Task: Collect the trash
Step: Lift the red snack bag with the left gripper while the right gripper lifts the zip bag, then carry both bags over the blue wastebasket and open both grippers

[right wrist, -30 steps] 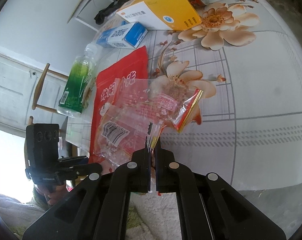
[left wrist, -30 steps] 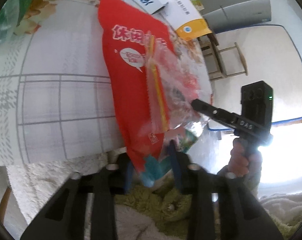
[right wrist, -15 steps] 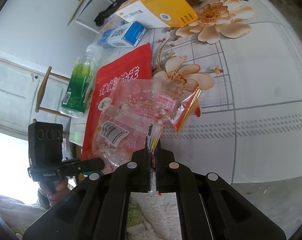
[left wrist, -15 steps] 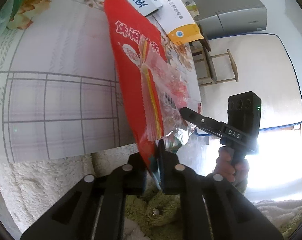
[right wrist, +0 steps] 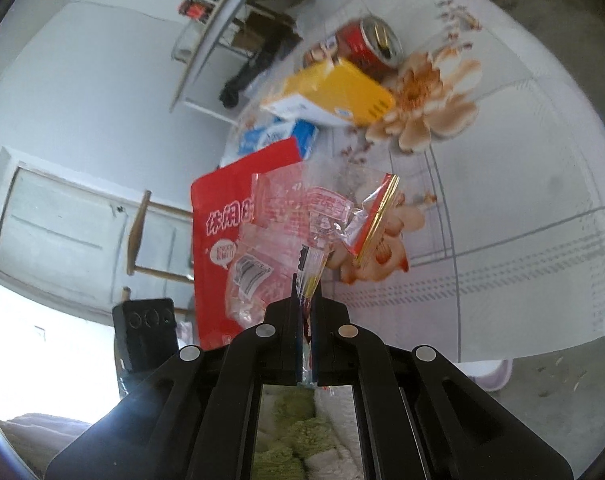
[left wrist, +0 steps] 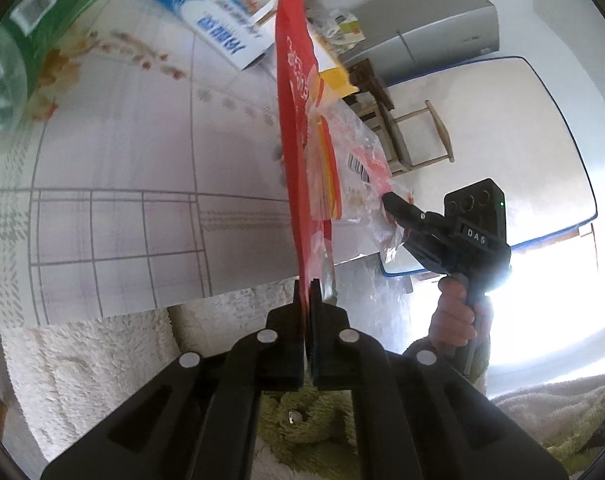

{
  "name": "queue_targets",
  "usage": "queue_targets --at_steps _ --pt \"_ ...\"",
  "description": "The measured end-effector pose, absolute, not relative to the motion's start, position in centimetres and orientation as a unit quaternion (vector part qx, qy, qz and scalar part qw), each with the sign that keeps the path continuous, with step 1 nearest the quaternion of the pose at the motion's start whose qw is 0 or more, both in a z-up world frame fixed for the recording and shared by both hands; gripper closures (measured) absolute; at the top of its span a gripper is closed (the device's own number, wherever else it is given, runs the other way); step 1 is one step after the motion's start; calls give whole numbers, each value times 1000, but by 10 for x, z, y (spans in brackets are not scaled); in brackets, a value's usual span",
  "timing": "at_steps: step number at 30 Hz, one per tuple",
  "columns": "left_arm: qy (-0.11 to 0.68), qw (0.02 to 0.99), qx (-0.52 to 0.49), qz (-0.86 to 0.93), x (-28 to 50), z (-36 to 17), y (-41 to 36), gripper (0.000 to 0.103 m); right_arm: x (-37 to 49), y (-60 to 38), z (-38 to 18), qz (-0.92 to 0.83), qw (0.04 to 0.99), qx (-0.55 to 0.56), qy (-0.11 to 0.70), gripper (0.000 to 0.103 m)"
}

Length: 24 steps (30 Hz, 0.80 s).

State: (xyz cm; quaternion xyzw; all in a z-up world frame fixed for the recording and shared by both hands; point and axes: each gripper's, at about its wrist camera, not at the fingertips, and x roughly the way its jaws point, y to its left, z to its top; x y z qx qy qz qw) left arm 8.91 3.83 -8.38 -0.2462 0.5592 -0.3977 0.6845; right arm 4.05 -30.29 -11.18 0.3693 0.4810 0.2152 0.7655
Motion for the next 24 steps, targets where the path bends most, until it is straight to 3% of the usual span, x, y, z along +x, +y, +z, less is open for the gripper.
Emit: queue_targets --at_steps 18,24 --pt "495 713 -217 -446 75 -43 53 102 18 -320 -57 251 798 390 385 101" --pt "469 705 -166 -506 100 -18 -8 102 -10 -369 -31 193 837 396 325 101"
